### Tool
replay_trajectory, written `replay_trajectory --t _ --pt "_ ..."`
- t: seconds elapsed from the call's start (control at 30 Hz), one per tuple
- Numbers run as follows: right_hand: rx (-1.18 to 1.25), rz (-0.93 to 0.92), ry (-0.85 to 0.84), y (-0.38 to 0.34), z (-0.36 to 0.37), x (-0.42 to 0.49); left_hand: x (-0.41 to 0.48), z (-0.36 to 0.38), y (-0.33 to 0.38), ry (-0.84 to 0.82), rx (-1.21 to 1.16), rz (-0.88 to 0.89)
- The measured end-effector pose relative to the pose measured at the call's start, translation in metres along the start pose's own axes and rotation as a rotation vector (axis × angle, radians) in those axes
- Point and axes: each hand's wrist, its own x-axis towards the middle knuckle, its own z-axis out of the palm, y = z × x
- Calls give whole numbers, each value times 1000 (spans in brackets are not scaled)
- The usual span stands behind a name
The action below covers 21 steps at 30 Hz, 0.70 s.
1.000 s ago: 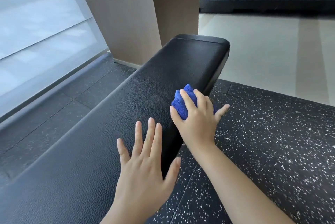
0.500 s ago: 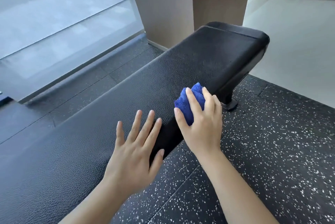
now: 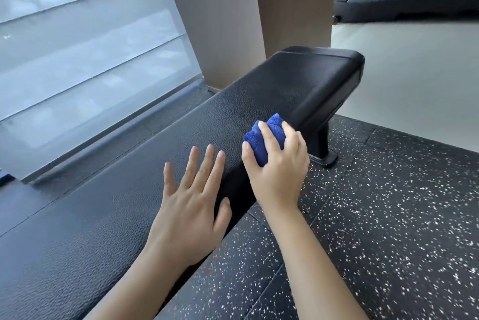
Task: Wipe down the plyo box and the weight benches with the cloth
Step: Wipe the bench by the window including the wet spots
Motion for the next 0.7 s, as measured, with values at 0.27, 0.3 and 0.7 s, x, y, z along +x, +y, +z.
replay_trajectory --t 0.27,0.3,0.7 --pt "109 59 78 -32 -2 -40 -19 -16 -3 83 122 98" --pt "104 56 60 -43 -4 -55 -31 -18 -9 95 223 138" --pt "164 -46 104 -24 -1 -51 -116 -22 -55 24 285 -96"
